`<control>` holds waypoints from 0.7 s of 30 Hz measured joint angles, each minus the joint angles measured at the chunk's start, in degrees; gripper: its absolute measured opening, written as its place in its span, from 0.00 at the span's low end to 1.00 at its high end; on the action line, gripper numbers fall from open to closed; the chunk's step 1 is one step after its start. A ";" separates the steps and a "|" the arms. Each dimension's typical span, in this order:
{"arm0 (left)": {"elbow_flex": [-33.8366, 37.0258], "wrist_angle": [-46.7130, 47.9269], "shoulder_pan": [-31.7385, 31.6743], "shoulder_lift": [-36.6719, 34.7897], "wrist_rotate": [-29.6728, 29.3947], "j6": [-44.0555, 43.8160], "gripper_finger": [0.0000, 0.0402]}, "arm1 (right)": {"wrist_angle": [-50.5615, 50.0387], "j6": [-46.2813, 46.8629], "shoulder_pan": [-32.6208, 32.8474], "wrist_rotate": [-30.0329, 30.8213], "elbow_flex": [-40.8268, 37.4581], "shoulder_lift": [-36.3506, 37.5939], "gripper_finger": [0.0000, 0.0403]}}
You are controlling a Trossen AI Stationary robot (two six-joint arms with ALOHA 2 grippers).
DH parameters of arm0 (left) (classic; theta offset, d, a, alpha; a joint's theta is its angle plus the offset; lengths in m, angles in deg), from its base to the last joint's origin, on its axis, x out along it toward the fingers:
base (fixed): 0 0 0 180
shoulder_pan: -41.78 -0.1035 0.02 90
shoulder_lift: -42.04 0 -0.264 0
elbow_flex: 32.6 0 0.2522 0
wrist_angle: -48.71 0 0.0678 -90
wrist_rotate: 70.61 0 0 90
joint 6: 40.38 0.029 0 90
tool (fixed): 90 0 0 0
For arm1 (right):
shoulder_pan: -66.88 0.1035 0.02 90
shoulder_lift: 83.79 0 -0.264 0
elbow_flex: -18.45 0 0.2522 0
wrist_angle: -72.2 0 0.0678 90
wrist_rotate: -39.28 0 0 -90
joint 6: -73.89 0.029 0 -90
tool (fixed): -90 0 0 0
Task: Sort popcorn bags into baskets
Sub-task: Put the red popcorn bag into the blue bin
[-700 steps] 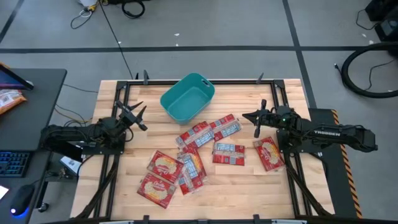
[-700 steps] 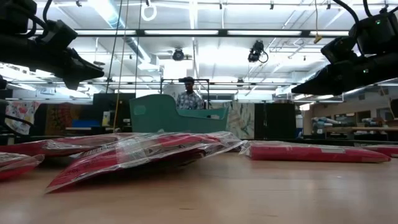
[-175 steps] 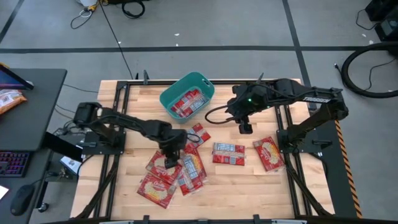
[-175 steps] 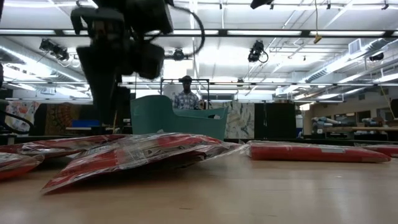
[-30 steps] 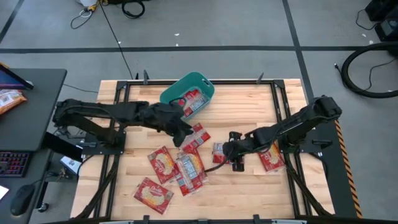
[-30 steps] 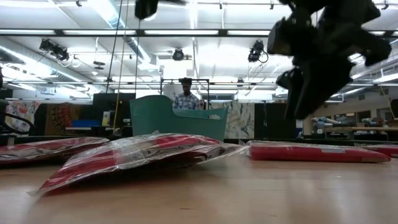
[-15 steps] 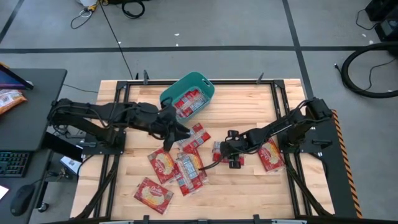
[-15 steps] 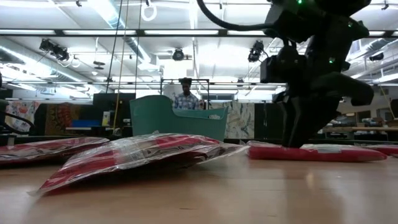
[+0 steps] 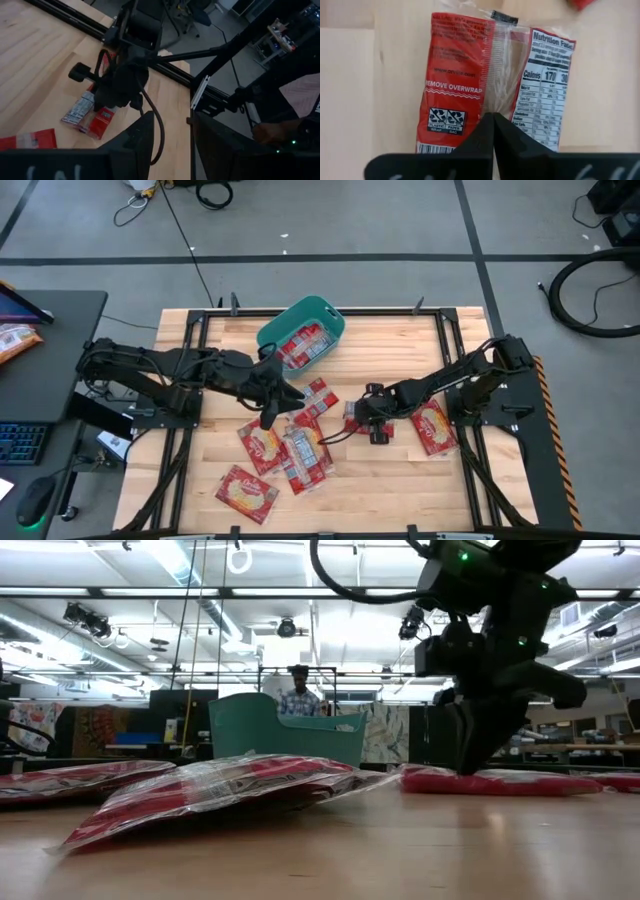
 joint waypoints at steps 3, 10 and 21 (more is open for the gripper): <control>0.00 0.01 0.00 0.00 0.00 -0.02 0.35 | -1.37 -2.65 -1.14 0.61 1.13 1.97 0.01; 0.00 0.03 -0.80 0.00 -1.28 0.08 0.35 | -3.37 -6.66 -4.53 1.41 1.57 7.10 0.01; 0.00 0.01 -2.69 0.00 -1.97 -0.32 0.35 | -2.98 -12.93 -7.41 4.15 1.65 14.75 0.00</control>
